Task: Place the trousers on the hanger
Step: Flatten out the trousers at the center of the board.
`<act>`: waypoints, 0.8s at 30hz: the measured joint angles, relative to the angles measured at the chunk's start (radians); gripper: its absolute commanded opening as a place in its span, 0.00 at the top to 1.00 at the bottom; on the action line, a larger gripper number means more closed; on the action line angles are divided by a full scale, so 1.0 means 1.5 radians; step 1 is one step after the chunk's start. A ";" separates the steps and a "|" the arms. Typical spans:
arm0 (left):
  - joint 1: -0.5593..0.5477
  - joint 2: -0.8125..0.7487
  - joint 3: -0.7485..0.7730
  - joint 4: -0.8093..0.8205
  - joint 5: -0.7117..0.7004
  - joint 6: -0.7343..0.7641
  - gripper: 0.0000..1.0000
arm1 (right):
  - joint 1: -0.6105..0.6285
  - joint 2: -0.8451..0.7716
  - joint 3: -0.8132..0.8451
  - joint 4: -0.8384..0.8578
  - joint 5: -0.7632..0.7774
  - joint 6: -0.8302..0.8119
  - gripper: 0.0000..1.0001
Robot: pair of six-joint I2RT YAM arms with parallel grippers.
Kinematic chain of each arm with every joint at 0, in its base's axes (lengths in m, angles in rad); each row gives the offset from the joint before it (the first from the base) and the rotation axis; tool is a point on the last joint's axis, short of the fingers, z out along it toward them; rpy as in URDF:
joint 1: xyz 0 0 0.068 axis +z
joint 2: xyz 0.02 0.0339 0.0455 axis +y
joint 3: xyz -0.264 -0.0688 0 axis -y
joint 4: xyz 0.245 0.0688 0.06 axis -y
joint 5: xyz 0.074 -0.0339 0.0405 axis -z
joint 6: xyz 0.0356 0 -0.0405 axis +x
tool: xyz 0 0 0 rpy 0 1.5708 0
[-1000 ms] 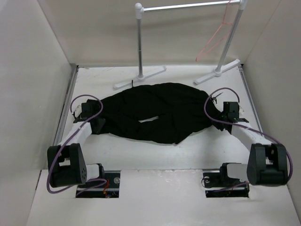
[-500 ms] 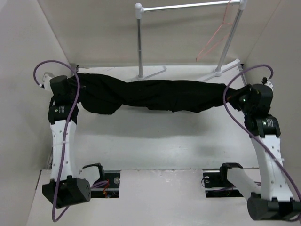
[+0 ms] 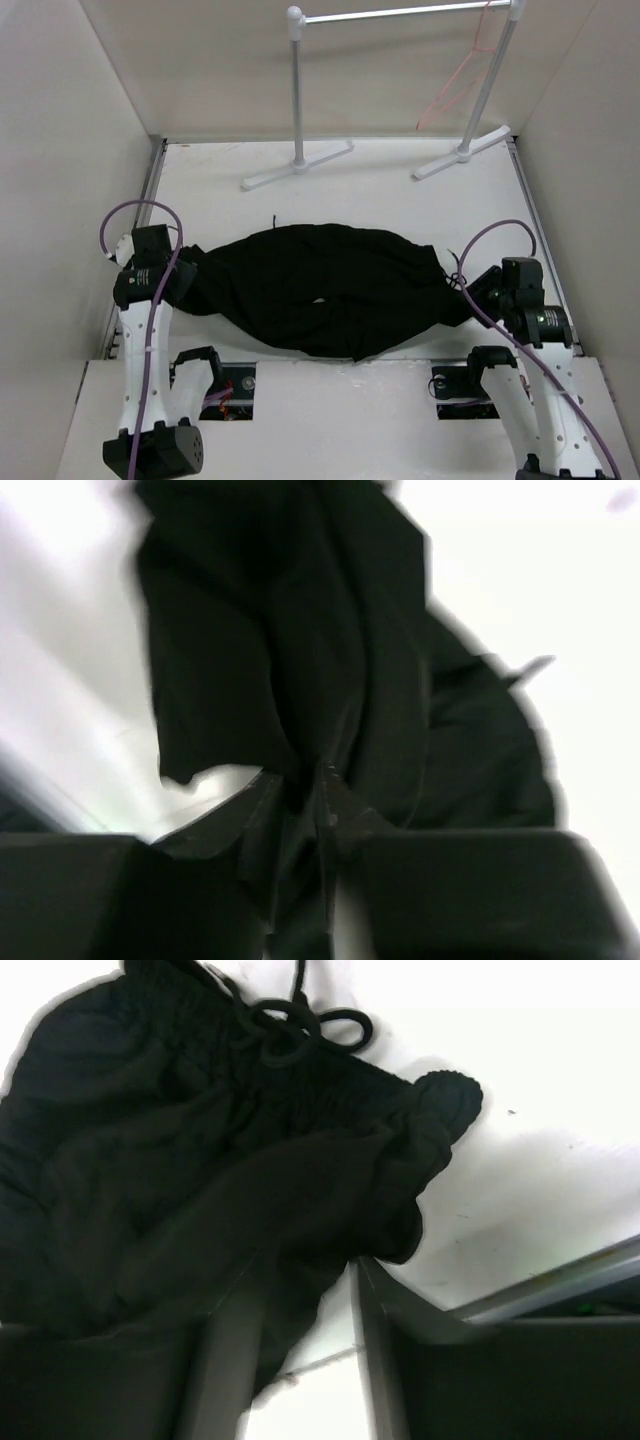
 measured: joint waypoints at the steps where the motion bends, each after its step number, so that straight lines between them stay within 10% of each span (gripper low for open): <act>1: -0.003 -0.006 -0.006 -0.023 -0.016 0.003 0.69 | 0.000 -0.002 0.004 0.001 0.003 -0.002 0.38; 5: -0.023 -0.025 0.001 -0.089 -0.085 0.018 0.48 | 0.002 0.044 0.022 0.033 0.025 -0.010 0.34; 10: -0.061 -0.006 0.086 -0.100 -0.151 0.034 0.47 | 0.048 0.181 0.042 0.132 0.047 -0.038 0.89; 12: -0.076 0.023 0.128 -0.091 -0.170 0.038 0.49 | 0.073 0.226 0.062 0.154 0.057 -0.044 0.96; 14: -0.091 0.053 0.162 -0.077 -0.192 0.042 0.49 | 0.097 0.239 0.091 0.162 0.083 -0.050 0.92; 19: -0.134 0.138 0.204 -0.022 -0.227 0.054 0.42 | 0.121 0.197 0.141 0.175 0.180 -0.081 0.43; 24: -0.172 0.308 0.242 0.062 -0.150 0.067 0.35 | 0.109 0.183 0.141 0.175 0.206 -0.091 0.36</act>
